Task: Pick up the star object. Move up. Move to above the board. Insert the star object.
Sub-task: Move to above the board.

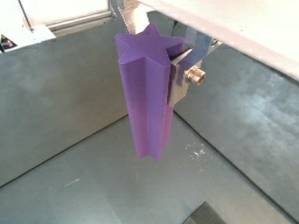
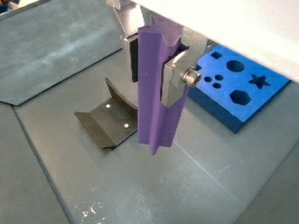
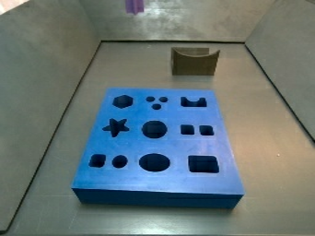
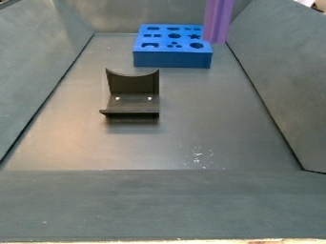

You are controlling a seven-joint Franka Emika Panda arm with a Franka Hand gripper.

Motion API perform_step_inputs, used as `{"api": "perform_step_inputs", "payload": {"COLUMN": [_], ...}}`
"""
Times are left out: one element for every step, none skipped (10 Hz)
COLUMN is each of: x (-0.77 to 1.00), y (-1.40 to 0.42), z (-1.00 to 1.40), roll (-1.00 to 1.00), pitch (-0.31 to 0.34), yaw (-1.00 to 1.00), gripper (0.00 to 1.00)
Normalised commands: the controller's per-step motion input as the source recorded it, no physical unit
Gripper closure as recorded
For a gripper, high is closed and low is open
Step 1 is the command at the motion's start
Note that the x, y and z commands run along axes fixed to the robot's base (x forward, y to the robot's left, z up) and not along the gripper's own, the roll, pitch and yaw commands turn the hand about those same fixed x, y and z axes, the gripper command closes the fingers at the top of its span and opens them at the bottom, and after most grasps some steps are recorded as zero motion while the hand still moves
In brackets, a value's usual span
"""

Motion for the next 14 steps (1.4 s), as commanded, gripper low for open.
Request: {"api": "perform_step_inputs", "payload": {"x": [-0.01,-0.01,0.2,0.21,0.22,0.23,0.24,0.24,0.25,0.26,0.27,0.29,0.32,0.3], "y": [0.02,0.02,-1.0,-1.0,-1.0,-1.0,-1.0,-1.0,-1.0,-1.0,-1.0,-1.0,-1.0,-0.76], "z": [0.38,0.3,0.12,0.1,0.11,0.11,0.11,0.11,0.12,0.12,0.13,0.13,0.13,0.1], "roll": [-0.15,-0.15,-0.28,-0.23,-0.12,-0.09,-0.07,-0.02,-0.03,-0.01,-0.01,0.01,0.02,0.05], "pitch": [0.043,0.04,0.36,0.35,0.317,0.24,0.207,0.141,0.122,0.118,0.125,0.139,0.146,0.161], "yaw": [-0.03,-0.03,-0.52,-0.47,-0.31,-0.13,-0.08,-0.04,-0.01,-0.01,0.01,0.01,0.0,0.01], "gripper": [1.0,1.0,1.0,1.0,1.0,1.0,1.0,1.0,1.0,1.0,1.0,1.0,1.0,1.0]}}
